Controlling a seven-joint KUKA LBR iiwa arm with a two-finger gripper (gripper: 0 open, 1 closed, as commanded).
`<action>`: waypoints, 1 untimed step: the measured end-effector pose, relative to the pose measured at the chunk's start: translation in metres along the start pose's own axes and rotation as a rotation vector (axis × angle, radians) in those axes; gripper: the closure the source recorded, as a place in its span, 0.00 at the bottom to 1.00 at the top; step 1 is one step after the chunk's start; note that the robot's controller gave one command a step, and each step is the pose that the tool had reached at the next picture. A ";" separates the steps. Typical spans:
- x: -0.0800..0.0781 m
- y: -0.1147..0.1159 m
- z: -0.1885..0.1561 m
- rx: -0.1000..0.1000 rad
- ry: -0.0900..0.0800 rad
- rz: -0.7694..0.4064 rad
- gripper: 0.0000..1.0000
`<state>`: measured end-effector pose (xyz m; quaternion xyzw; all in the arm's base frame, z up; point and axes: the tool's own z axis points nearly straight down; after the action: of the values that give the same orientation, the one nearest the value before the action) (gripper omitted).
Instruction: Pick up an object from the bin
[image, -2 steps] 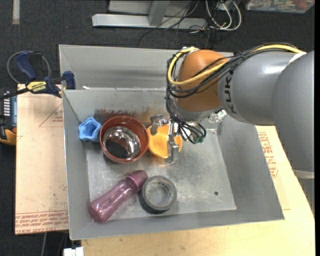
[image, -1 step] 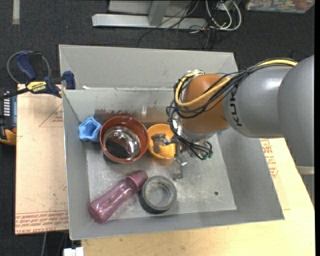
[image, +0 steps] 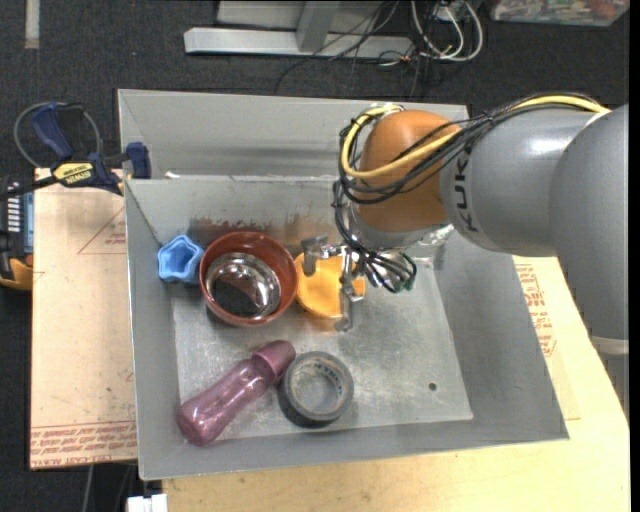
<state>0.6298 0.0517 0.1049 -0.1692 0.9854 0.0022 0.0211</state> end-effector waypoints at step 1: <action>0.027 -0.010 0.033 -0.002 0.006 -0.093 1.00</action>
Offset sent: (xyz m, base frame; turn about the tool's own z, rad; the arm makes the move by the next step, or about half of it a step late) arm 0.0000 0.0000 0.0000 0.0000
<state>0.6090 0.0335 0.0710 -0.2146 0.9765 0.0016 0.0183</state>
